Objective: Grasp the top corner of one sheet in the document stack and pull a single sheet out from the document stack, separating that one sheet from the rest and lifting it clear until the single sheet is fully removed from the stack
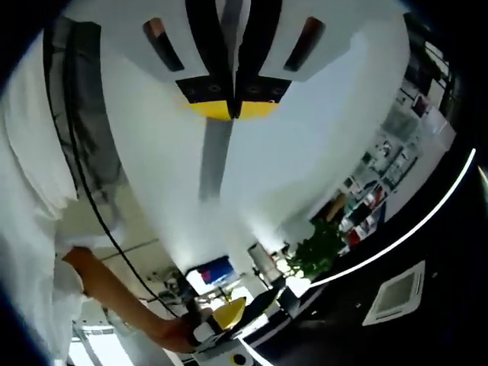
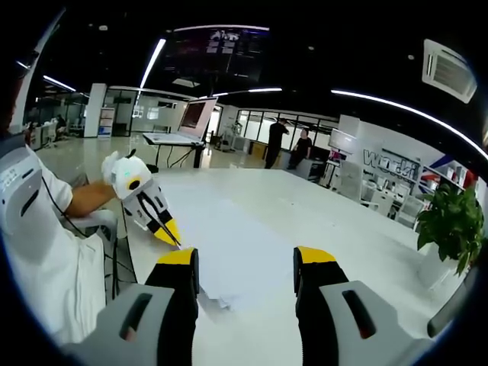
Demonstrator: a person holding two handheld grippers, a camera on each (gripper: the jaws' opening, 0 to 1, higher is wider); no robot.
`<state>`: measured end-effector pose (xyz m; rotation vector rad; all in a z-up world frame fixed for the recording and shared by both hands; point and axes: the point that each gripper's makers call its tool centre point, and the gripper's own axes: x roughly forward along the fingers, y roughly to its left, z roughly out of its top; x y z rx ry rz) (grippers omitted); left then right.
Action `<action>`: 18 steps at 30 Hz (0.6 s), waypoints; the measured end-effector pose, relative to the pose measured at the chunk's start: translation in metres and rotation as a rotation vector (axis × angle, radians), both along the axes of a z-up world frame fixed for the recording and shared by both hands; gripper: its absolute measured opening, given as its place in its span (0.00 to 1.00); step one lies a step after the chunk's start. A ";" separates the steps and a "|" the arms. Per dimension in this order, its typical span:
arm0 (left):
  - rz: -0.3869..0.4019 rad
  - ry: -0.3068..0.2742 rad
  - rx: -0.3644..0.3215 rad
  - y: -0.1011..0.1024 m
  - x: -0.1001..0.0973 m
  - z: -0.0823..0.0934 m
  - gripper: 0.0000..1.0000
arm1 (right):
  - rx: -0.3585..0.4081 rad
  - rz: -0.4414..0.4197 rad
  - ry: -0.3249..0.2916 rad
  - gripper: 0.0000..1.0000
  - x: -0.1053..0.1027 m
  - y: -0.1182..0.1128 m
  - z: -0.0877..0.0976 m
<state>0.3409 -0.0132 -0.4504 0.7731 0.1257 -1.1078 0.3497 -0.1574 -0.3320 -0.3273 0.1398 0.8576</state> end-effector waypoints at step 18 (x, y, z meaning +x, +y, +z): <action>0.070 0.156 -0.095 0.007 -0.005 0.014 0.03 | -0.001 0.005 -0.001 0.50 0.000 0.001 0.001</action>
